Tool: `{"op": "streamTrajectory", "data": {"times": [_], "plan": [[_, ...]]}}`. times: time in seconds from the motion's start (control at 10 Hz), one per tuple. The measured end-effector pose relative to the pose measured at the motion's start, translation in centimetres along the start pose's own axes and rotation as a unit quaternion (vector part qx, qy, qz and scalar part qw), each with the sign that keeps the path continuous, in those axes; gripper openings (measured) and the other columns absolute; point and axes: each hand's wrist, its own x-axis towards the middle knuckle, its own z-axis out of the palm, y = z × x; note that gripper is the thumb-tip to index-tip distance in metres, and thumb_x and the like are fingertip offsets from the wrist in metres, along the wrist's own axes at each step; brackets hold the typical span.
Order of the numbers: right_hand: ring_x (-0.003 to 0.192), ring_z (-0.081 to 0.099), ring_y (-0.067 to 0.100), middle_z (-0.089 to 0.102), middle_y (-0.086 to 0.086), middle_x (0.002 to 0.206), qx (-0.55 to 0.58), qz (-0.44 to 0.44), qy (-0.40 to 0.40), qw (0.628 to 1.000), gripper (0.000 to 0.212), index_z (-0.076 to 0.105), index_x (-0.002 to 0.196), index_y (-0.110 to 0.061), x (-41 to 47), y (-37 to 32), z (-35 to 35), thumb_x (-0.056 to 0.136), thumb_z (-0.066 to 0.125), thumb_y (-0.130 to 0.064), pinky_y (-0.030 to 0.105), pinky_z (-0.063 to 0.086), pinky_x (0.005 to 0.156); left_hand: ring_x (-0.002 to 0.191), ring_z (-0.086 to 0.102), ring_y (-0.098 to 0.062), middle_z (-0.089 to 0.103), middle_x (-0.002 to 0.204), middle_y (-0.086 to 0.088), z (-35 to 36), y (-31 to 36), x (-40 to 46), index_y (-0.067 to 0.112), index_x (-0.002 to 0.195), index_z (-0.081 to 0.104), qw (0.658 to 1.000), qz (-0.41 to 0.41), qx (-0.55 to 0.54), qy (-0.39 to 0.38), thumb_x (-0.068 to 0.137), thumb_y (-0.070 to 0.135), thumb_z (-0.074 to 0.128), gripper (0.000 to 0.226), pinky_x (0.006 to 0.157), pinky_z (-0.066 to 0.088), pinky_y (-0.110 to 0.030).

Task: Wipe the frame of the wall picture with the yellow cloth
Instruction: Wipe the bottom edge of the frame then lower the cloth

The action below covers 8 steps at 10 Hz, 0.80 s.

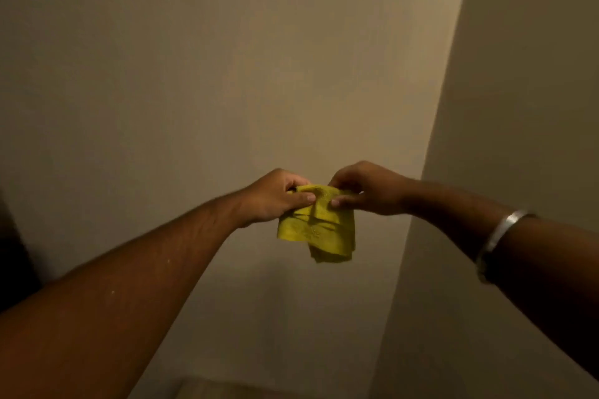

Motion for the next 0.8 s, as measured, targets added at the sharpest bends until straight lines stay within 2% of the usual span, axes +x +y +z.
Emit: {"op": "streamTrajectory", "data": {"times": [0.1,0.2,0.3,0.4,0.5,0.6,0.7,0.8], "plan": [[0.074,0.060,0.012,0.062,0.007,0.095,0.099,0.012,-0.046,0.994,0.023,0.065,0.103,-0.004,3.4,3.2,8.2,0.084,0.070,-0.016,0.023,0.055,0.061,0.068,0.061,-0.001,0.072,0.082,-0.006,2.1,-7.7,-0.6,0.006,0.094,0.075,0.995,-0.011,0.075,0.064,0.085,0.015,0.071,0.013,0.064,0.049,-0.023],[0.075,0.060,0.015,0.063,0.011,0.096,0.160,0.018,-0.095,0.982,0.021,0.065,0.103,-0.001,4.4,5.8,15.4,0.083,0.069,-0.008,0.016,0.054,0.056,0.076,0.064,-0.013,0.074,0.088,-0.009,4.9,-13.8,-1.8,0.008,0.097,0.076,0.992,-0.056,0.086,0.069,0.081,0.013,0.074,0.017,0.070,0.050,-0.029],[0.082,0.058,0.017,0.064,0.014,0.097,0.242,0.047,-0.171,0.954,0.021,0.066,0.104,0.001,3.3,9.8,27.2,0.083,0.066,0.003,0.014,0.051,0.064,0.081,0.062,-0.015,0.069,0.088,-0.004,11.8,-22.9,-5.2,0.005,0.098,0.073,0.986,-0.159,0.030,0.040,0.078,0.008,0.073,0.020,0.075,0.048,-0.030],[0.082,0.057,0.016,0.063,0.013,0.095,0.297,0.081,-0.216,0.927,0.023,0.065,0.106,0.005,0.1,11.6,35.8,0.084,0.065,-0.001,0.015,0.050,0.067,0.083,0.062,-0.015,0.067,0.089,-0.005,18.0,-28.4,-8.9,0.001,0.099,0.070,0.973,-0.226,-0.032,0.015,0.076,0.016,0.068,0.027,0.077,0.047,-0.028],[0.082,0.054,0.022,0.058,0.015,0.092,0.335,0.165,-0.257,0.891,0.039,0.061,0.107,0.012,-7.6,13.1,50.3,0.080,0.065,-0.016,0.015,0.045,0.062,0.081,0.061,-0.016,0.067,0.086,-0.009,29.4,-36.8,-16.4,0.000,0.101,0.070,0.937,-0.337,-0.090,-0.002,0.069,0.043,0.061,0.054,0.072,0.045,-0.028],[0.082,0.053,0.024,0.055,0.014,0.092,0.328,0.216,-0.304,0.868,0.028,0.060,0.105,0.010,-14.3,13.5,59.1,0.083,0.068,-0.004,0.025,0.045,0.063,0.076,0.062,-0.015,0.067,0.081,-0.012,37.0,-41.2,-22.9,0.001,0.097,0.071,0.902,-0.408,-0.143,-0.016,0.066,0.047,0.064,0.056,0.069,0.046,-0.029],[0.096,0.059,0.024,0.061,0.010,0.101,0.243,0.266,-0.370,0.856,0.027,0.062,0.111,-0.004,-22.4,12.7,68.9,0.085,0.063,-0.006,0.031,0.047,0.081,0.069,0.065,-0.006,0.069,0.073,-0.012,45.5,-45.1,-30.4,0.004,0.081,0.071,0.854,-0.491,-0.157,-0.077,0.069,0.033,0.068,0.031,0.062,0.052,-0.028],[0.110,0.058,0.034,0.062,0.016,0.118,0.189,0.256,-0.338,0.886,0.032,0.056,0.124,-0.011,-24.9,12.7,72.7,0.092,0.052,-0.012,0.040,0.047,0.094,0.100,0.068,-0.028,0.071,0.107,-0.026,47.9,-46.9,-32.0,-0.001,0.107,0.070,0.850,-0.507,-0.131,-0.058,0.072,0.034,0.057,0.051,0.085,0.056,-0.043]]}}
